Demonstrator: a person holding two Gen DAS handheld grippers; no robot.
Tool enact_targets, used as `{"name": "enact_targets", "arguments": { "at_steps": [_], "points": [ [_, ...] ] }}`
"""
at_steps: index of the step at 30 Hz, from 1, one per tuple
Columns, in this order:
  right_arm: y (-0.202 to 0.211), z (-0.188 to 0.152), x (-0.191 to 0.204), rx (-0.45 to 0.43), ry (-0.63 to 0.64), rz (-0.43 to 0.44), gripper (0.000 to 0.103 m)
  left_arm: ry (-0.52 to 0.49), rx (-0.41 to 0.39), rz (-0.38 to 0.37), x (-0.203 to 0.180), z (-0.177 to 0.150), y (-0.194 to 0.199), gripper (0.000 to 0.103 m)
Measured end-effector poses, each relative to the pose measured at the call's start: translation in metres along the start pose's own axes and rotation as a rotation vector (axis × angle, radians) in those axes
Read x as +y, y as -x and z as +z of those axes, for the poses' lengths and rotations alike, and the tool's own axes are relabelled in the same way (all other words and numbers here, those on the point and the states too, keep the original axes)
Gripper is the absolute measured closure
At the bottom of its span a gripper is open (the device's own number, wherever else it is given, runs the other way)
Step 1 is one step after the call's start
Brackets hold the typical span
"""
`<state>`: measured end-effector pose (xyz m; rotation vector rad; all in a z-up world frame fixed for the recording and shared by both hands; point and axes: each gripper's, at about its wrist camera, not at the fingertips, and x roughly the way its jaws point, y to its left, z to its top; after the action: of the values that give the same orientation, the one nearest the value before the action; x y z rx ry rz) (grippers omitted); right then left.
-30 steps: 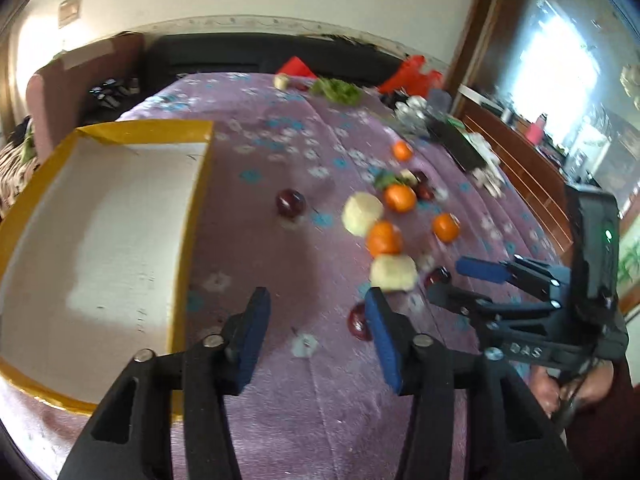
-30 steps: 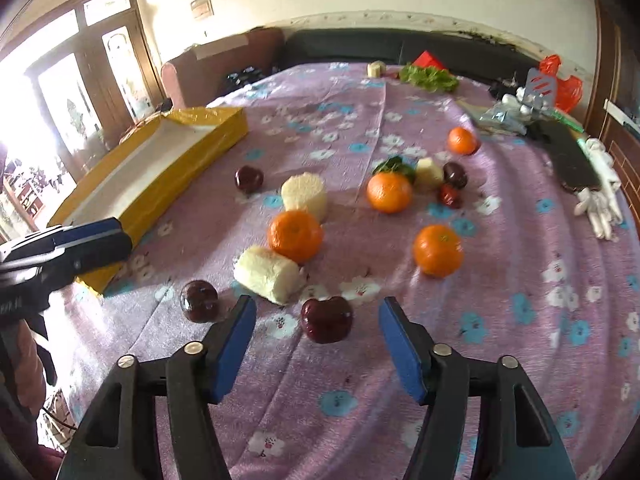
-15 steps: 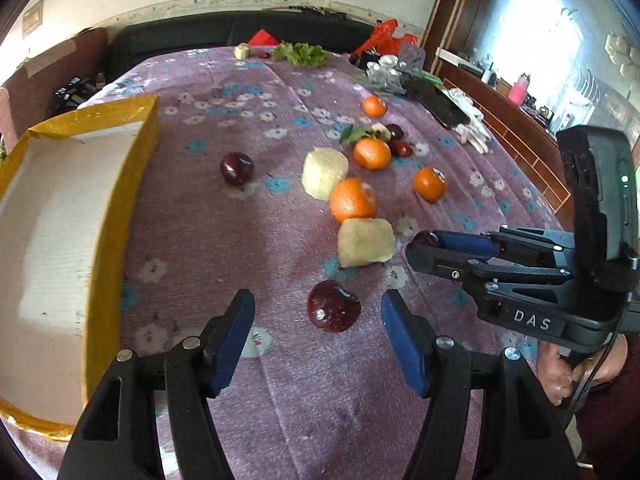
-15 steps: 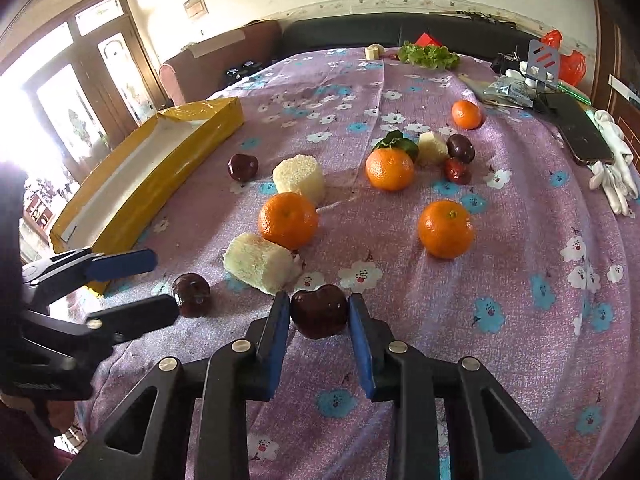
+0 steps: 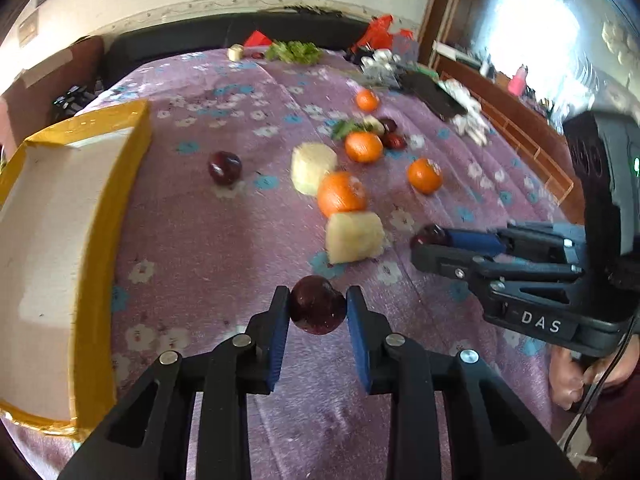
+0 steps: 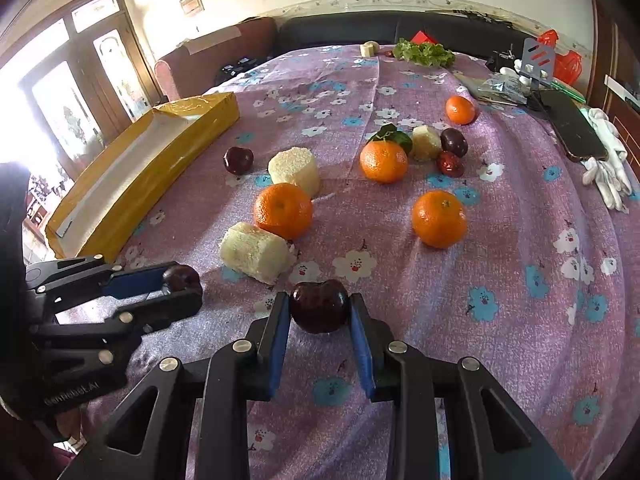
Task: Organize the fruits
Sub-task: 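Carry both plums to the yellow-rimmed tray and open both tools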
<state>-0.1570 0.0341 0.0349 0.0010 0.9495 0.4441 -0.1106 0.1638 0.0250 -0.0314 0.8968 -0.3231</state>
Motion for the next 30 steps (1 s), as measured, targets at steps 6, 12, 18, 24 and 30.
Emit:
{"name": "enact_targets", "arguments": {
  "at_steps": [6,12,18,24,30],
  "points": [
    [0.022,0.007,0.011,-0.044,0.007,-0.011,0.071,0.109,-0.101,0.010,0.034,0.005,0.043,0.075],
    [0.035,0.026,0.049,-0.084,0.053,0.060,0.071,0.217,-0.180,0.108,0.083,0.004,0.088,0.075],
    [0.022,0.054,0.108,-0.070,0.088,0.240,0.070,0.300,-0.177,0.259,0.138,-0.006,0.109,0.075],
    [-0.015,0.076,0.161,-0.002,0.082,0.388,0.070,0.357,-0.144,0.337,0.179,-0.017,0.112,0.075],
    [-0.056,0.070,0.208,0.083,0.147,0.384,0.070,0.417,-0.101,0.356,0.206,-0.030,0.107,0.075]
  ]
}}
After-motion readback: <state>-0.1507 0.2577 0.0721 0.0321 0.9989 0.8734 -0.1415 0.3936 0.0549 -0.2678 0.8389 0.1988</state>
